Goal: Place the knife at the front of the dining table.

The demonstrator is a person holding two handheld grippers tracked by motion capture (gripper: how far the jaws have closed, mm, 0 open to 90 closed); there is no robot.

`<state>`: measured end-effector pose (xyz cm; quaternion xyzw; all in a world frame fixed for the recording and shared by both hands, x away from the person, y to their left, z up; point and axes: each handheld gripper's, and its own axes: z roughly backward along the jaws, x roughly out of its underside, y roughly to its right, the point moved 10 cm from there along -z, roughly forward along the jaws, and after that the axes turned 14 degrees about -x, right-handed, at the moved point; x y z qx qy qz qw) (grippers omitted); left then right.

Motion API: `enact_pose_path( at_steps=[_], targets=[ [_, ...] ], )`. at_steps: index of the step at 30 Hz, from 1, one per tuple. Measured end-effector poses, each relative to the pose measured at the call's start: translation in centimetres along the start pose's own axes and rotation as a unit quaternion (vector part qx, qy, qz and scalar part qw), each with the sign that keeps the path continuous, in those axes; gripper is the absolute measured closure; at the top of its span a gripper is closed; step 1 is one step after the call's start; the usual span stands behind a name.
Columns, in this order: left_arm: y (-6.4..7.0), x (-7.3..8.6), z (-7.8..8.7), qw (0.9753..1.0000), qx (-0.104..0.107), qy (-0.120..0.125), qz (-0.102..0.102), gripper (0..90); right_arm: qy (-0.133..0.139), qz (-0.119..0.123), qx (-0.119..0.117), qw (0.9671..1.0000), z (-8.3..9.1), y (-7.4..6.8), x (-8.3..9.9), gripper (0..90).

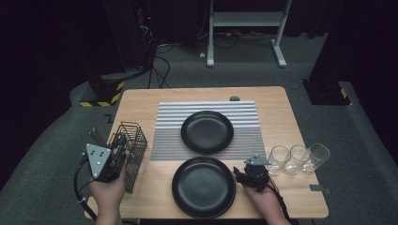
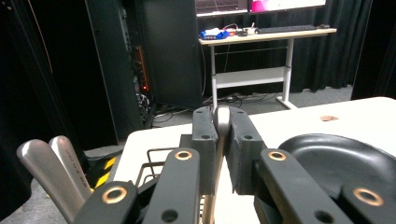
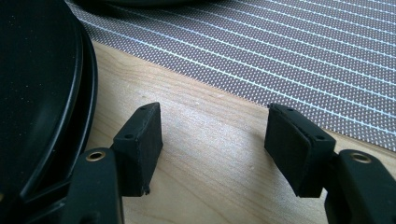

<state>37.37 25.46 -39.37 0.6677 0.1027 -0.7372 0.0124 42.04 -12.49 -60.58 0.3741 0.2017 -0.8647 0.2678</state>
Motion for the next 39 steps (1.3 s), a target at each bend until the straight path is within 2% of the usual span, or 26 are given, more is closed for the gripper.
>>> enact_pose_path(
  at_steps=[18,27,39],
  targets=[
    [-2.4,0.3,-0.3,0.9994,0.009,-0.003,0.034,82.4,0.0,0.0,0.0,1.0,0.0,0.0,0.0,36.6],
    [-2.5,0.6,-0.4,0.999,0.015,0.001,0.042,82.0,0.0,0.0,0.0,1.0,0.0,0.0,0.0,36.6],
    [-2.2,1.5,-0.9,0.9988,0.019,-0.016,0.042,80.5,0.0,0.0,0.0,1.0,0.0,0.0,0.0,36.5]
  ],
)
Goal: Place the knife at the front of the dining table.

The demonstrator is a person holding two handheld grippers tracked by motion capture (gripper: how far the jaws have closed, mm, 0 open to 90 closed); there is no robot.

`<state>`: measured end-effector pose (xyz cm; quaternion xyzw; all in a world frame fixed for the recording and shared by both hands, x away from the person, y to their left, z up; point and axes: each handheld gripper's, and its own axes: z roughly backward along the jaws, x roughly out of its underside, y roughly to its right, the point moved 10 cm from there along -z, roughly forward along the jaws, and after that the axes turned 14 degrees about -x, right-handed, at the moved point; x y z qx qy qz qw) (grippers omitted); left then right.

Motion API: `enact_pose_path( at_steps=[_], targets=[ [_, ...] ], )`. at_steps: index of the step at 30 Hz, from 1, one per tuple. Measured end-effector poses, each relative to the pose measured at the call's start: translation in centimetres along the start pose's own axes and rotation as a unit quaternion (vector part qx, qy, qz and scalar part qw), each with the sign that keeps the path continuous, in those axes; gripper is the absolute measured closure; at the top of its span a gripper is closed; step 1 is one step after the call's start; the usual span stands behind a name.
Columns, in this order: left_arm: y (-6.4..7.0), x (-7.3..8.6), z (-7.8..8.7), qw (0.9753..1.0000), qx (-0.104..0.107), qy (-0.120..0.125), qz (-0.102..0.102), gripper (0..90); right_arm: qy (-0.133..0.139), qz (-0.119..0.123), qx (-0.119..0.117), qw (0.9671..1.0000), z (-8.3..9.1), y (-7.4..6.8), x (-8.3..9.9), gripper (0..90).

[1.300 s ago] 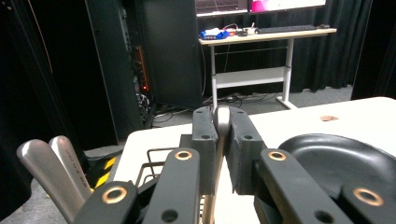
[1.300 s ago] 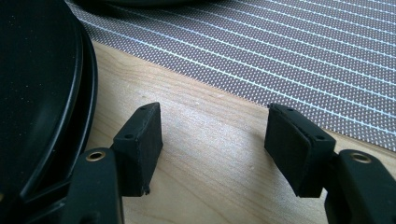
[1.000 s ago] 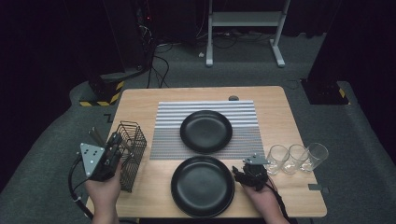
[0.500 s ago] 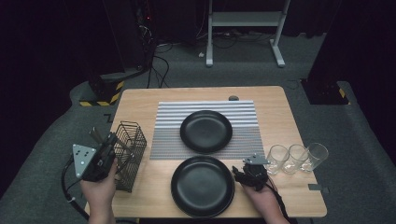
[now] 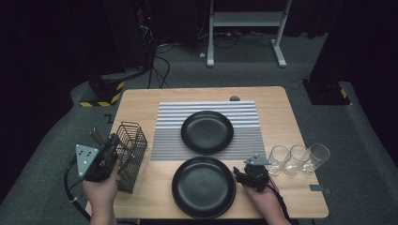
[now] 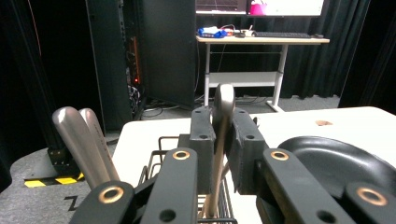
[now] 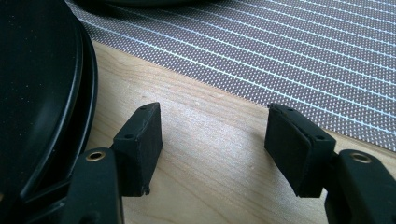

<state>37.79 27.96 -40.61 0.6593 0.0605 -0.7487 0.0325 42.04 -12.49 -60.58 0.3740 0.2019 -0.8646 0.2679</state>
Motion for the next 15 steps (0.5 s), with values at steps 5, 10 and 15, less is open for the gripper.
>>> enact_pose_path(
  at_steps=[5,10,15],
  targets=[
    [0.07,0.2,-0.18,1.0,0.0,-0.006,-0.003,79.6,0.0,0.0,0.0,1.0,0.0,0.0,0.0,36.5],
    [0.19,0.43,-0.36,0.9998,-0.005,-0.016,-0.012,79.6,0.0,0.0,0.0,1.0,0.0,-0.01,0.01,36.5],
    [0.23,0.61,-0.5,0.9996,-0.007,-0.023,-0.016,81.6,0.0,0.0,0.0,1.0,0.0,-0.01,0.0,36.5]
  ],
)
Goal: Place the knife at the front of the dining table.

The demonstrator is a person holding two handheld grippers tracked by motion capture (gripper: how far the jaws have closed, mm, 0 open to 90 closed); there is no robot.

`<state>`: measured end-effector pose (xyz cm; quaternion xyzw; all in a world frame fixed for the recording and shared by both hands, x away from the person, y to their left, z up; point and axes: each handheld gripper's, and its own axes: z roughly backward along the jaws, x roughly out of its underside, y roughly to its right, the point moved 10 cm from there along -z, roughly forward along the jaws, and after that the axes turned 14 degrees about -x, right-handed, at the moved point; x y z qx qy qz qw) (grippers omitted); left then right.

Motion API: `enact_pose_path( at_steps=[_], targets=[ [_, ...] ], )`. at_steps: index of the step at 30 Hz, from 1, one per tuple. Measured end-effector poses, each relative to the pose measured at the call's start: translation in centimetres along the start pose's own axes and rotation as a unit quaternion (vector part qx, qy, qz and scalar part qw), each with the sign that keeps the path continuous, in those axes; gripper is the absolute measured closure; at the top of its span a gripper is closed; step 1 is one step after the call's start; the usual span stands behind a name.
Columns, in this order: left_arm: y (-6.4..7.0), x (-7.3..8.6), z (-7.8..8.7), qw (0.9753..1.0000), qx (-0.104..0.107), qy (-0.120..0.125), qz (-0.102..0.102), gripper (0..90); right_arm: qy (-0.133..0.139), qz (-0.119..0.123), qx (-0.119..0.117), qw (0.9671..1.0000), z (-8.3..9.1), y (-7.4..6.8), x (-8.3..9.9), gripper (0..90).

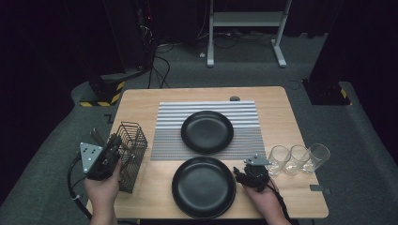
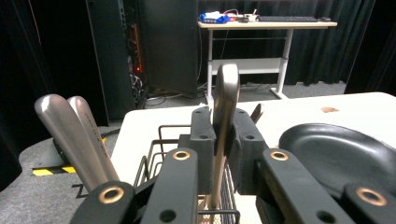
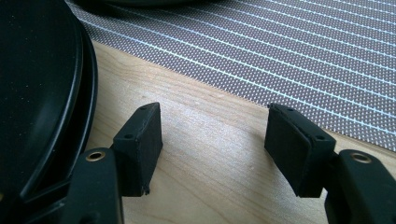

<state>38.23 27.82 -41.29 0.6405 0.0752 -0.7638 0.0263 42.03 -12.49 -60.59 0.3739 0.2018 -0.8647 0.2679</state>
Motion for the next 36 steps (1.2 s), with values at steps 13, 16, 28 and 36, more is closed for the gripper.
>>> enact_pose_path(
  at_steps=[13,16,28,36],
  targets=[
    [-0.01,-0.11,0.18,0.9997,0.01,0.004,0.022,82.7,0.0,0.0,0.0,1.0,0.0,0.0,0.0,36.5],
    [0.17,-0.13,0.2,0.9998,0.006,0.006,0.016,82.6,0.0,0.0,0.0,1.0,0.0,-0.01,0.0,36.5],
    [-0.06,-0.4,0.58,0.9995,-0.007,0.027,0.016,82.6,0.0,0.0,0.0,1.0,0.0,0.0,0.0,36.5],
    [-0.09,-0.63,0.98,0.9988,-0.006,0.048,0.013,82.6,0.0,0.0,0.0,1.0,0.0,-0.01,0.0,36.4]
  ],
)
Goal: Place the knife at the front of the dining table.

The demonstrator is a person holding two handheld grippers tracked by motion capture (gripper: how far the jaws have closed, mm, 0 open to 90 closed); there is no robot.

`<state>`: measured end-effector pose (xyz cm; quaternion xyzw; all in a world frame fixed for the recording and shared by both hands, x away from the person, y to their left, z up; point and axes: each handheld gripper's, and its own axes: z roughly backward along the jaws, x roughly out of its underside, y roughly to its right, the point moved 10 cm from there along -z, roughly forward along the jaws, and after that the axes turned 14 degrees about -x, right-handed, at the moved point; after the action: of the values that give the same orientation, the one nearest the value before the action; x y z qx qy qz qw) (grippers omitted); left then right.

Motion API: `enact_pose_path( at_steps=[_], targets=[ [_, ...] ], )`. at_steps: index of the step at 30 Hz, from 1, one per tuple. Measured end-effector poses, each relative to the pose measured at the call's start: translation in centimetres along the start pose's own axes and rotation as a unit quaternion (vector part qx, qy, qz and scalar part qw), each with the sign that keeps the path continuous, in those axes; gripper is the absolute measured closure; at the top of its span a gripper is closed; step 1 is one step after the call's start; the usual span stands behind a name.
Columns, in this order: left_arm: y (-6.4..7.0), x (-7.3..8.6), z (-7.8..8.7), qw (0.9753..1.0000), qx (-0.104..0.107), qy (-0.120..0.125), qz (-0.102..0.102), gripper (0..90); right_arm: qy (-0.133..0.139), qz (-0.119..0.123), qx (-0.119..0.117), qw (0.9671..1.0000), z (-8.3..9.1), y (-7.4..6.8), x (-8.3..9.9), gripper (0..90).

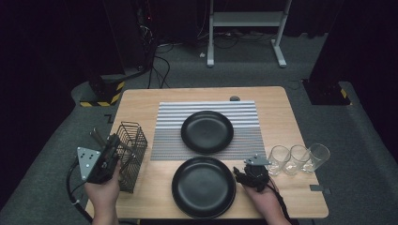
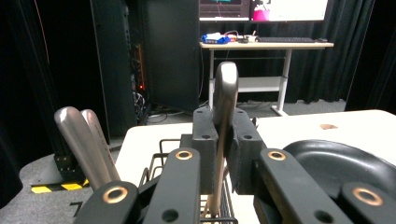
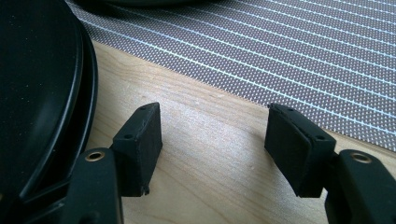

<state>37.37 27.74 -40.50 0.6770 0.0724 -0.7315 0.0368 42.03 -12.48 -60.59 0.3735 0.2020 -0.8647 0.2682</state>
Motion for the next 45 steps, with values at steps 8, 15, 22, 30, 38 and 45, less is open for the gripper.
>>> enact_pose_path(
  at_steps=[8,15,22,30,38,45],
  targets=[
    [-0.5,-1.0,0.8,0.9994,-0.003,0.033,0.012,82.7,0.0,0.0,0.0,1.0,0.0,0.0,0.0,36.4],
    [-0.7,-2.1,1.8,0.9979,-0.007,0.061,0.023,82.7,0.0,0.0,0.0,1.0,0.0,0.0,0.0,36.4],
    [-1.2,-3.6,3.3,0.9942,-0.004,0.101,0.038,82.8,0.0,0.0,0.0,1.0,0.0,0.0,0.0,36.4],
    [-1.6,-4.6,4.3,0.9898,-0.001,0.13,0.057,82.8,0.0,0.0,0.0,1.0,0.0,0.0,0.0,36.3],
    [-1.5,-4.9,4.5,0.988,0.004,0.141,0.063,82.9,0.0,0.0,0.0,1.0,0.0,0.0,0.0,36.4],
    [-1.5,-5.2,4.4,0.9862,0.008,0.149,0.072,82.9,0.0,0.0,0.0,1.0,0.0,0.0,0.0,36.3]
  ],
)
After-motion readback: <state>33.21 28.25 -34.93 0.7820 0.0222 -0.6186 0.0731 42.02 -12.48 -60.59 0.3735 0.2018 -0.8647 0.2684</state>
